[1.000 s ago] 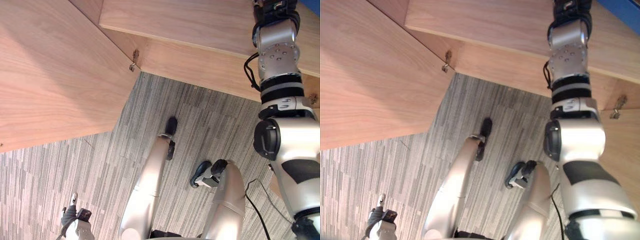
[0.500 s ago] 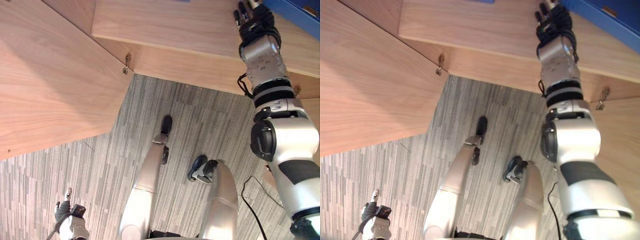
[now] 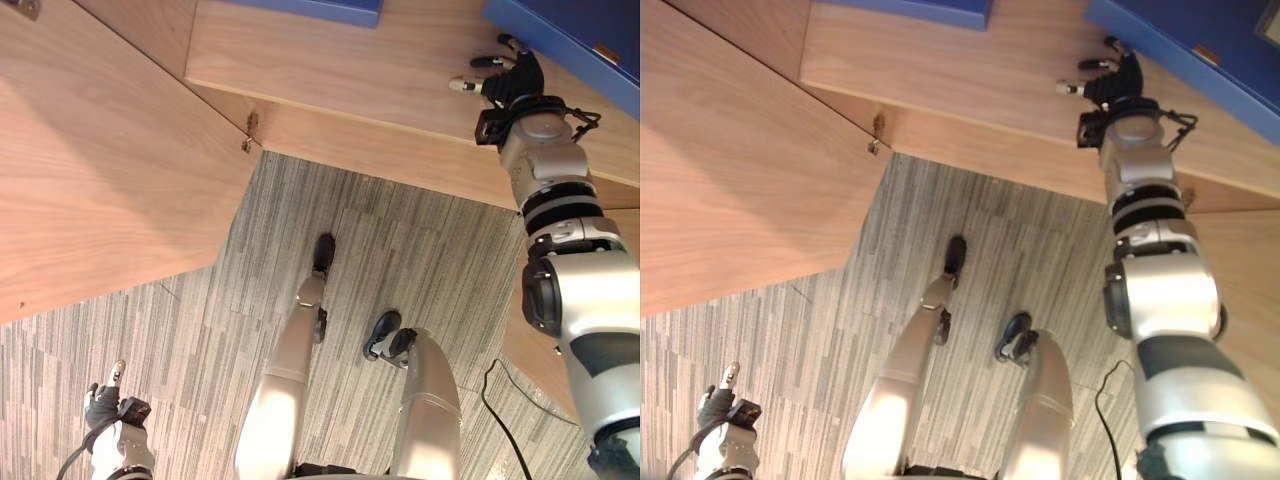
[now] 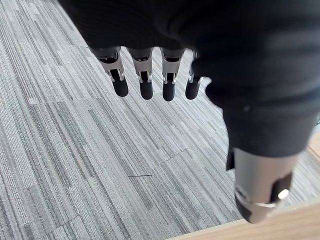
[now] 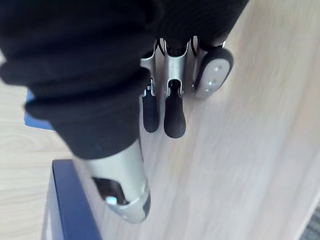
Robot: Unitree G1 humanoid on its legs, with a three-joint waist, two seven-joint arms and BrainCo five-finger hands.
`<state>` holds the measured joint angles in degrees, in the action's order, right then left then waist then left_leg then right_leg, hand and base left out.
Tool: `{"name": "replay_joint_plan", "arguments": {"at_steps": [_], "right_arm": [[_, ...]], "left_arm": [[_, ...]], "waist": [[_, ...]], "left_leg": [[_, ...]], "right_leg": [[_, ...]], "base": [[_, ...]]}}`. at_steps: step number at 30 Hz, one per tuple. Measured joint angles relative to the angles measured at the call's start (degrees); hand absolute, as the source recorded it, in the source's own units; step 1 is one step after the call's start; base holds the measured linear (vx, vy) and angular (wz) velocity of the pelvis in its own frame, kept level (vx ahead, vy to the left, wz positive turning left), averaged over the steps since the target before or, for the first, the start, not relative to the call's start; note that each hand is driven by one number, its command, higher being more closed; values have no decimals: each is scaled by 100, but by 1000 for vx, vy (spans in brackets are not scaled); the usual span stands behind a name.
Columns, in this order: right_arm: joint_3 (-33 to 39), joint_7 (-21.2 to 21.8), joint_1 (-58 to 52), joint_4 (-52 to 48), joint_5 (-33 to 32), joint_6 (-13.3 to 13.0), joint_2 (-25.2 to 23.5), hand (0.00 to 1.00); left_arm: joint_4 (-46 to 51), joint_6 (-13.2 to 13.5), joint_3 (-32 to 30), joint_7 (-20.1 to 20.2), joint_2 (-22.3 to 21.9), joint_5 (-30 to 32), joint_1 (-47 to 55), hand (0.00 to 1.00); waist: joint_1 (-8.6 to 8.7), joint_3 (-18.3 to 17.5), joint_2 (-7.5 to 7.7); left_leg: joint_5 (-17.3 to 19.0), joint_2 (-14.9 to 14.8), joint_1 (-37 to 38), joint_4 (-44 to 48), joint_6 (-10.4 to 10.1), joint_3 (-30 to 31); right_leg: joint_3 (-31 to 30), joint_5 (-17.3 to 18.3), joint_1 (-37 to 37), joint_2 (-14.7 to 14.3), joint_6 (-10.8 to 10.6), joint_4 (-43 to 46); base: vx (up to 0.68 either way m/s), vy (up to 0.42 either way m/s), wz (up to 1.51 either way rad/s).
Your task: Walk over to the cabinet, pick up the folder, carry it to the office cabinet, place the folder inside the office cabinet, then close the office cabinet door
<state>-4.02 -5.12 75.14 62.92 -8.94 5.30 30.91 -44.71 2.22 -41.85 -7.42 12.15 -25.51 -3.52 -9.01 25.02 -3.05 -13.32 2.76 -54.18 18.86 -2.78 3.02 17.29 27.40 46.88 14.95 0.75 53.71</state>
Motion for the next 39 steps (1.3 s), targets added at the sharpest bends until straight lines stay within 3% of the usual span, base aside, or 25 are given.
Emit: {"name": "replay_joint_plan", "arguments": {"at_steps": [12,17,23,26,29,34,39], "right_arm": [[-494,28,-476,40,333,14,236,0],[-924,-4,-1114,254,280,11,-84,0],[-829,-11,-1816,543,224,36,-724,0],[-360,-11,-2164,541,235,94,-1184,0],[593,-11,-2740,535,350,174,-1864,0],[1779,-102,-3897,518,814,249,-2950,0],[2285,-266,-4930,122,900,219,-3455,0]], "left_arm": [[-36,140,391,26,-151,-148,0,0],[54,171,752,25,-367,-142,50,0],[260,174,1021,35,-432,11,88,0],[257,173,1039,37,-587,113,87,0],[136,169,1047,34,-862,269,97,0],[-201,135,1059,-14,-1183,602,268,0],[-370,127,1025,-120,-1460,826,411,0]], "waist": [[9,-47,75],[11,-199,162],[17,-352,251],[18,-361,259],[15,-396,264],[-3,-787,278],[27,-1209,288]], "left_leg": [[-192,-162,556,-683,-4,-124],[-441,-229,1419,-1519,-49,-100],[-448,-298,2235,-1909,-54,-122],[-444,-322,2600,-2003,-59,-258],[-382,-350,3069,-2055,-104,-306],[-168,-595,3542,-2063,-10,-602],[-37,-716,3958,-2115,13,-992]], "right_leg": [[-54,-213,-350,-190,-12,-536],[31,-335,-1070,-331,-56,-1108],[133,-499,-2016,-491,-141,-1821],[116,-582,-2416,-524,-174,-2077],[118,-670,-2969,-580,-216,-2367],[-100,-972,-3512,-880,-210,-2958],[-468,-1224,-3849,-1013,-262,-3406]], "base": [[74,-3,-9],[107,-115,-4],[129,-153,-3],[104,-117,-14],[46,-103,-11],[10,-53,-33],[-22,-9,-47]]}}
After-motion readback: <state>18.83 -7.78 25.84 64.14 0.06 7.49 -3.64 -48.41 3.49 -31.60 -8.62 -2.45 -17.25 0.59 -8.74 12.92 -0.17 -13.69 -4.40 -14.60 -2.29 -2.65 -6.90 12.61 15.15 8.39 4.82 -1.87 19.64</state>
